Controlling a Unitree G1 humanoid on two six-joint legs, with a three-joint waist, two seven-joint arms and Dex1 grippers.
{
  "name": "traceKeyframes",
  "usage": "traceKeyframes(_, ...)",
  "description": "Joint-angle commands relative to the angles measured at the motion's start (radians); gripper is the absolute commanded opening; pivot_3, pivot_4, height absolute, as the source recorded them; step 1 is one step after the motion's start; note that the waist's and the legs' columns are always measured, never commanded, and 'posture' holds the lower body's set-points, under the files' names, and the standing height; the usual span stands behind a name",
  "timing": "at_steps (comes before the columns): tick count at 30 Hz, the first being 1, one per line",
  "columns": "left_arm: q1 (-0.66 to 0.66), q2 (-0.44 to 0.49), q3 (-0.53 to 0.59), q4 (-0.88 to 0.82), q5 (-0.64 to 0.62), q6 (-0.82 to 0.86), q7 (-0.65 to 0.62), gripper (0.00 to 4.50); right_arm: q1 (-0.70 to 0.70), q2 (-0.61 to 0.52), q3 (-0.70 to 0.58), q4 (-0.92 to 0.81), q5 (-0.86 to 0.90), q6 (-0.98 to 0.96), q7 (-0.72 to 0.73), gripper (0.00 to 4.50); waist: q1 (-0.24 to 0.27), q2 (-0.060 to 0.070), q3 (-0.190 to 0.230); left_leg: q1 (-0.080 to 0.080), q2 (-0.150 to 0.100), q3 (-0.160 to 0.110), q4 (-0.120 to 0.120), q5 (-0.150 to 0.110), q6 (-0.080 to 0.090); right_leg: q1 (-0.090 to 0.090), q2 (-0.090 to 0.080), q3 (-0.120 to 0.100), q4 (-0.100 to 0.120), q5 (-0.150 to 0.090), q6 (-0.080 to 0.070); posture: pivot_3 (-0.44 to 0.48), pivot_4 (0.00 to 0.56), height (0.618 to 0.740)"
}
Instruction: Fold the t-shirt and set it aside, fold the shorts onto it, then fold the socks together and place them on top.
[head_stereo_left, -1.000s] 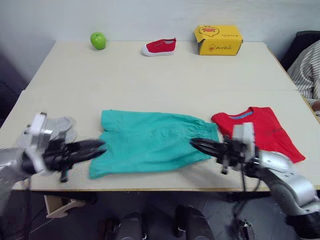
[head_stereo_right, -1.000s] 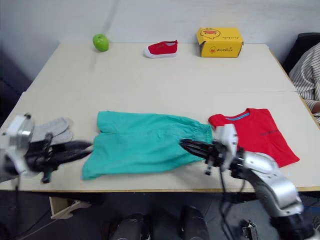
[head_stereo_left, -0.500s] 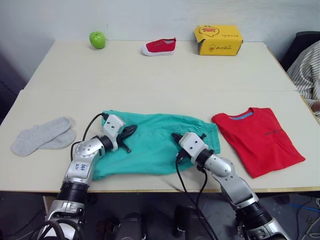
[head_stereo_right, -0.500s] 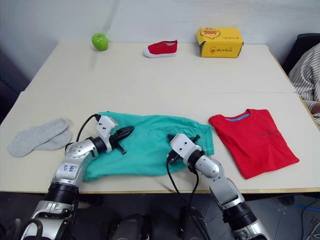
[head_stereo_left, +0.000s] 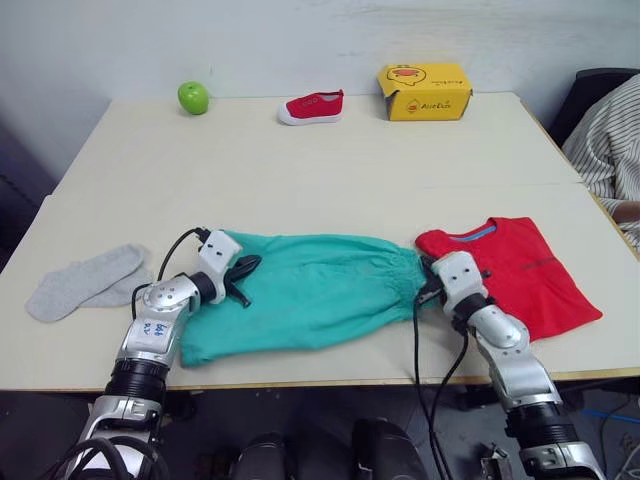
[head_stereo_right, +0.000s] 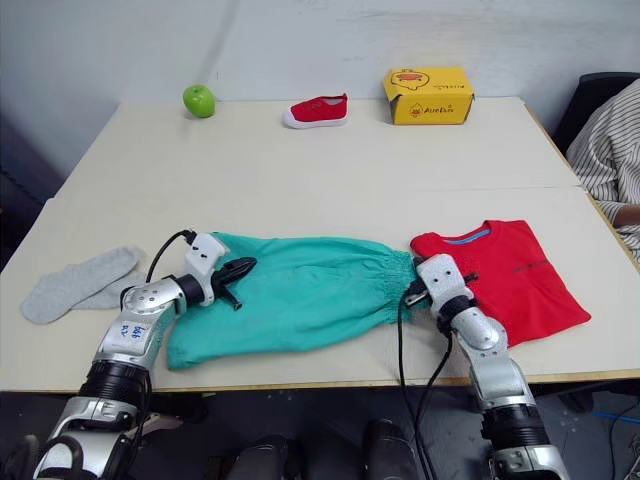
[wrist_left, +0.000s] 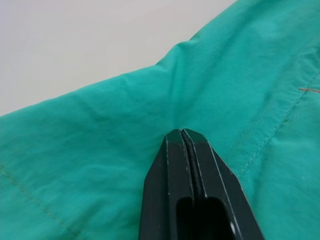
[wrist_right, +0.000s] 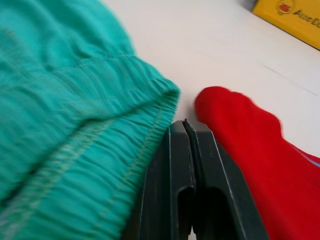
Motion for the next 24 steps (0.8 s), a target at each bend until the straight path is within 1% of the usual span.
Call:
traceKeyframes(1, -0.042, -0.032, 0.000, -0.033, -0.086, -0.074, -0.146, 0.02, 0.083, 0.033, -0.116, -0.340, 0.401, 0.169, 0.055, 0.00, 0.005, 0.001, 0.001, -0.002, 0.000, -0.003, 0.000, 0.000, 0.000, 0.000, 0.000, 0.000, -0.001, 0.000, 0.000, 0.000, 0.150, 0.740)
traceKeyframes(4, -0.096, -0.055, -0.002, -0.054, -0.152, -0.086, -0.271, 0.00, 0.247, 0.003, -0.202, -0.571, 0.826, 0.466, -0.124, 0.61, 0.025, -0.001, 0.001, -0.004, -0.001, -0.005, 0.001, -0.001, 0.002, 0.000, -0.001, 0.000, -0.002, 0.000, 0.000, 0.000, 0.150, 0.740)
traceKeyframes(6, -0.132, -0.065, -0.026, -0.058, -0.171, -0.087, -0.349, 0.00, 0.358, -0.062, -0.220, -0.683, 1.127, 0.587, -0.284, 1.29, 0.030, -0.001, 0.001, -0.005, -0.002, -0.007, 0.001, -0.003, 0.004, 0.001, -0.002, 0.000, -0.003, 0.000, 0.000, 0.000, 0.150, 0.740)
traceKeyframes(8, -0.171, -0.085, -0.048, -0.036, -0.167, -0.086, -0.387, 0.00, 0.437, -0.117, -0.234, -0.734, 1.320, 0.632, -0.440, 2.01, 0.026, -0.002, 0.001, -0.004, -0.002, -0.007, 0.001, -0.004, 0.005, 0.004, -0.004, 0.000, -0.007, 0.000, 0.000, 0.000, 0.150, 0.740)
traceKeyframes(9, -0.189, -0.099, -0.061, -0.017, -0.160, -0.082, -0.400, 0.00, 0.469, -0.136, -0.236, -0.739, 1.393, 0.641, -0.512, 2.31, 0.023, -0.002, 0.001, -0.003, -0.002, -0.007, 0.001, -0.004, 0.007, 0.005, -0.004, 0.000, -0.008, 0.001, 0.001, 0.000, 0.150, 0.740)
traceKeyframes(11, -0.208, -0.117, -0.076, 0.013, -0.143, -0.080, -0.410, 0.00, 0.503, -0.162, -0.236, -0.742, 1.479, 0.646, -0.602, 2.97, 0.023, -0.002, 0.001, -0.001, -0.003, -0.006, 0.001, -0.007, 0.011, 0.007, -0.006, 0.000, -0.013, 0.001, 0.002, 0.000, 0.150, 0.740)
traceKeyframes(13, -0.224, -0.131, -0.119, 0.076, -0.093, -0.121, -0.429, 0.00, 0.510, -0.173, -0.212, -0.736, 1.488, 0.651, -0.658, 3.70, 0.020, -0.003, 0.001, -0.001, -0.003, -0.006, 0.001, -0.008, 0.012, 0.007, -0.005, 0.000, -0.014, 0.001, 0.003, 0.000, 0.150, 0.740)
traceKeyframes(14, -0.233, -0.139, -0.136, 0.113, -0.068, -0.146, -0.431, 0.00, 0.506, -0.172, -0.193, -0.731, 1.496, 0.652, -0.689, 3.96, 0.020, -0.003, 0.001, -0.001, -0.002, -0.006, 0.001, -0.007, 0.011, 0.007, -0.004, 0.000, -0.014, 0.001, 0.003, 0.000, 0.150, 0.740)
traceKeyframes(15, -0.242, -0.144, -0.150, 0.147, -0.046, -0.163, -0.429, 0.00, 0.500, -0.169, -0.173, -0.725, 1.495, 0.655, -0.714, 4.33, 0.021, -0.003, 0.001, -0.001, -0.002, -0.006, 0.001, -0.007, 0.011, 0.007, -0.004, 0.000, -0.014, 0.001, 0.003, 0.000, 0.150, 0.740)
traceKeyframes(16, -0.252, -0.146, -0.159, 0.177, -0.028, -0.169, -0.426, 0.00, 0.489, -0.166, -0.153, -0.717, 1.493, 0.659, -0.742, 4.47, 0.021, -0.003, 0.001, -0.001, -0.002, -0.006, 0.001, -0.007, 0.010, 0.007, -0.003, 0.000, -0.014, 0.001, 0.003, 0.000, 0.150, 0.740)
traceKeyframes(17, -0.262, -0.145, -0.170, 0.215, 0.001, -0.195, -0.413, 0.00, 0.480, -0.156, -0.127, -0.698, 1.489, 0.663, -0.786, 4.47, 0.021, -0.003, 0.002, -0.001, -0.002, -0.006, 0.001, -0.007, 0.010, 0.007, -0.002, 0.000, -0.015, 0.001, 0.003, 0.000, 0.150, 0.740)
traceKeyframes(20, -0.284, -0.152, -0.169, 0.281, 0.037, -0.226, -0.372, 0.00, 0.450, -0.123, -0.071, -0.669, 1.506, 0.656, -0.845, 4.47, 0.024, -0.005, 0.002, -0.002, -0.002, -0.006, 0.001, -0.007, 0.009, 0.006, -0.002, 0.000, -0.015, 0.001, 0.003, 0.000, 0.150, 0.740)
traceKeyframes(24, -0.293, -0.167, -0.140, 0.317, 0.024, -0.231, -0.359, 0.00, 0.347, -0.063, 0.022, -0.607, 1.547, 0.670, -0.908, 4.47, 0.019, -0.009, 0.002, -0.002, -0.001, -0.006, 0.001, -0.007, 0.010, 0.007, -0.002, 0.001, -0.016, 0.002, 0.003, 0.000, 0.150, 0.740)
